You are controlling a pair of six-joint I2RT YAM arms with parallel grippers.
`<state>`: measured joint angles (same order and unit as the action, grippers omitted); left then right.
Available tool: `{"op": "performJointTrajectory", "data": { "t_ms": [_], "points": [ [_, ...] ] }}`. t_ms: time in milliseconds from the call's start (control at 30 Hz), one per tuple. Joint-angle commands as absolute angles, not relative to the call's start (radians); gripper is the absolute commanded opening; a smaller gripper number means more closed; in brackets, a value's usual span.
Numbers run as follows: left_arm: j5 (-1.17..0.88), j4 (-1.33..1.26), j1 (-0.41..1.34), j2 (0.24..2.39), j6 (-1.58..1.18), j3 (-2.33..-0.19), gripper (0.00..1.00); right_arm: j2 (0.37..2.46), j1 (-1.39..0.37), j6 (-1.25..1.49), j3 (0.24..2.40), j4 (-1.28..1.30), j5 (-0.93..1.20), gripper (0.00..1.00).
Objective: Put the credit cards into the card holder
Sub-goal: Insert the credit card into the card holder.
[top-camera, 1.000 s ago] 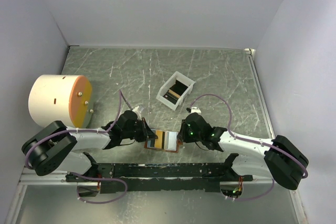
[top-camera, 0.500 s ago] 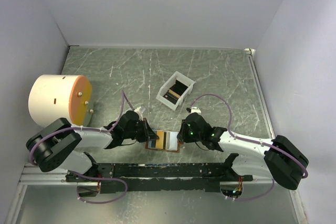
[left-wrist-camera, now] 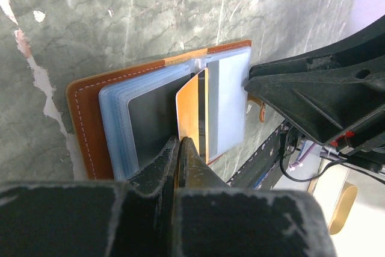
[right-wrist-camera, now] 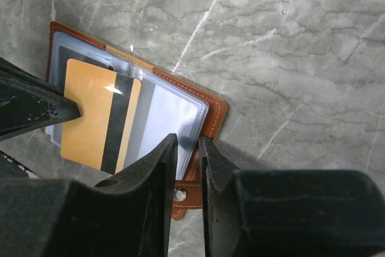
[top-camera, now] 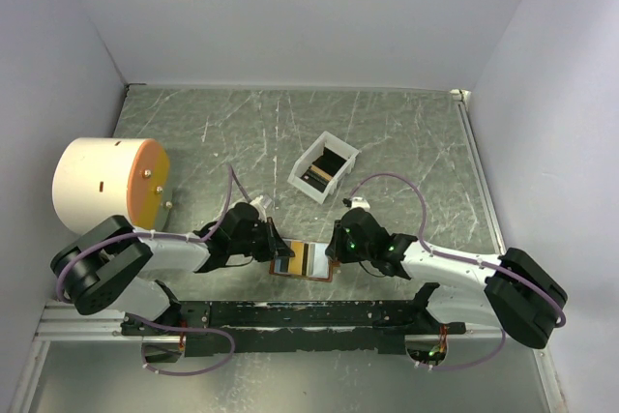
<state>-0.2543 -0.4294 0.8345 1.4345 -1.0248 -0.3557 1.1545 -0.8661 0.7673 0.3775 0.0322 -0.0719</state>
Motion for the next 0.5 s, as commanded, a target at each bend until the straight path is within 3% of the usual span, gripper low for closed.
{"op": "performJointTrajectory", "data": {
  "t_ms": [0, 267, 467],
  "points": [
    [-0.261, -0.339, 0.846, 1.446, -0.997, -0.364, 0.07, 1.131, -0.872, 0.793, 0.402, 0.112, -0.113, 0.23],
    [-0.244, -0.319, 0.846, 1.420, -1.014, -0.363, 0.07, 1.085, -0.873, 0.850, 0.400, 0.179, -0.103, 0.34],
    [-0.261, -0.345, 0.846, 1.444, -1.045, -0.356, 0.07, 1.118, -0.873, 0.867, 0.362, 0.063, -0.056, 0.31]
  ]
}}
